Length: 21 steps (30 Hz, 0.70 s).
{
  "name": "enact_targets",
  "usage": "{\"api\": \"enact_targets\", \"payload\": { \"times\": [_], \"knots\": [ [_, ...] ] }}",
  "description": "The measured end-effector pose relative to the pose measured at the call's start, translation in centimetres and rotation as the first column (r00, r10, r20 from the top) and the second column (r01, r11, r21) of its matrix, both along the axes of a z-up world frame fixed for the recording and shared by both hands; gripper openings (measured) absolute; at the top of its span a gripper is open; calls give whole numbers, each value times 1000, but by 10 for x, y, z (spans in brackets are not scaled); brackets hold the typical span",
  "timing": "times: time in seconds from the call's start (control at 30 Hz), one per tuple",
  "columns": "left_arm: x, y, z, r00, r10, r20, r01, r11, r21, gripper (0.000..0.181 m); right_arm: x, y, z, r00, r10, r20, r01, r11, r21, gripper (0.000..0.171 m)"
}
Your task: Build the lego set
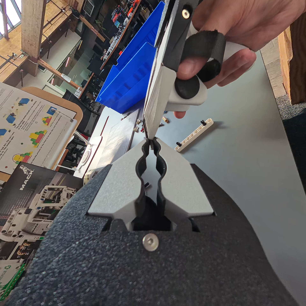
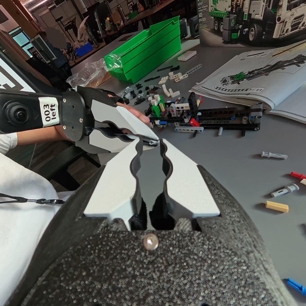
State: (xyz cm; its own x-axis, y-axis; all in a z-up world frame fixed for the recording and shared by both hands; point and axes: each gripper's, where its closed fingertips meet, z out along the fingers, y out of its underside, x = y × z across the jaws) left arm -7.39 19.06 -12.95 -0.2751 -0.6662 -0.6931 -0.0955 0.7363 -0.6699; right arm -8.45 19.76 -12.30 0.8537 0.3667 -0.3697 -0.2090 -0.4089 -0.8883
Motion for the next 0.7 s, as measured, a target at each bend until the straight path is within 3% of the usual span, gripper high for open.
{"api": "enact_targets", "payload": {
  "times": [0.27,0.6,0.7],
  "knots": [
    [-2,-3,4,1000,-16,25,16,1000,7,2,1,-2,2,999,11,-34,-11,1000,17,4],
    [-6,-11,12,997,-66,51,69,997,-42,3,0,-9,8,990,75,-122,-69,996,55,3],
    [-6,-11,13,996,-82,33,85,991,-98,14,5,-9,4,988,58,-140,-52,997,50,3]
  ]
}}
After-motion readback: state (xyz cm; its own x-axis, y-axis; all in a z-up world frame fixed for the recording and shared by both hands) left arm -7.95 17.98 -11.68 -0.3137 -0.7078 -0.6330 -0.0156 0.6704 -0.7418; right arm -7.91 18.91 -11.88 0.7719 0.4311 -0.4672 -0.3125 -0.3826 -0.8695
